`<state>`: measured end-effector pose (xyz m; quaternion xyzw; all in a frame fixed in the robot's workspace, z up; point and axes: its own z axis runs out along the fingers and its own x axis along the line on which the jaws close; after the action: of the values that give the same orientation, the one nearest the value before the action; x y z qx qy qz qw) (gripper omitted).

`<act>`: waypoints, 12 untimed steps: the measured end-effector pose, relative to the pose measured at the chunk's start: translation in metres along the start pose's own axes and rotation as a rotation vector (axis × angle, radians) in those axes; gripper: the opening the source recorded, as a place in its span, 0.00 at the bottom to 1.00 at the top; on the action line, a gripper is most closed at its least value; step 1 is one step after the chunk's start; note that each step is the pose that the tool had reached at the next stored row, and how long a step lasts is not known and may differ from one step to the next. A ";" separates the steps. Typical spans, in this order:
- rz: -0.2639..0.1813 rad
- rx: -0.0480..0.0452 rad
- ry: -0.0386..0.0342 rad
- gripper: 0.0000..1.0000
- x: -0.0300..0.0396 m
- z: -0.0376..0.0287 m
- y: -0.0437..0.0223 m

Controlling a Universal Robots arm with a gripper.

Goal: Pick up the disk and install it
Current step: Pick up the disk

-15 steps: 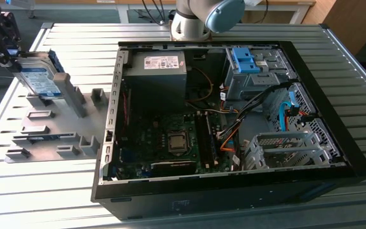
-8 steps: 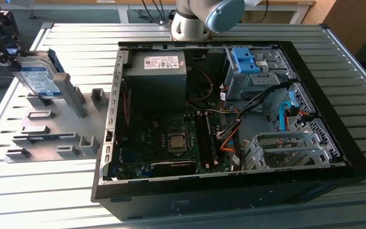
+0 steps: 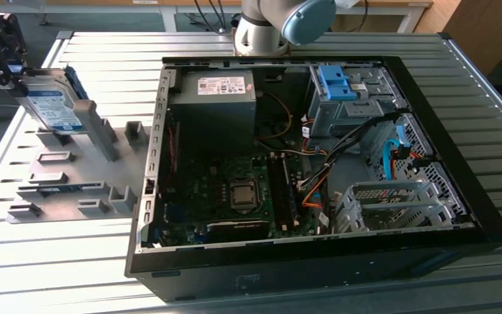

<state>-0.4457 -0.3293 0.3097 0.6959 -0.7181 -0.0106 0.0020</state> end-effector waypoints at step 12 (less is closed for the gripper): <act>0.000 0.0000 0.0000 0.36 -0.0001 -0.0049 0.0001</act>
<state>-0.4457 -0.3293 0.3146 0.6959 -0.7181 -0.0106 0.0020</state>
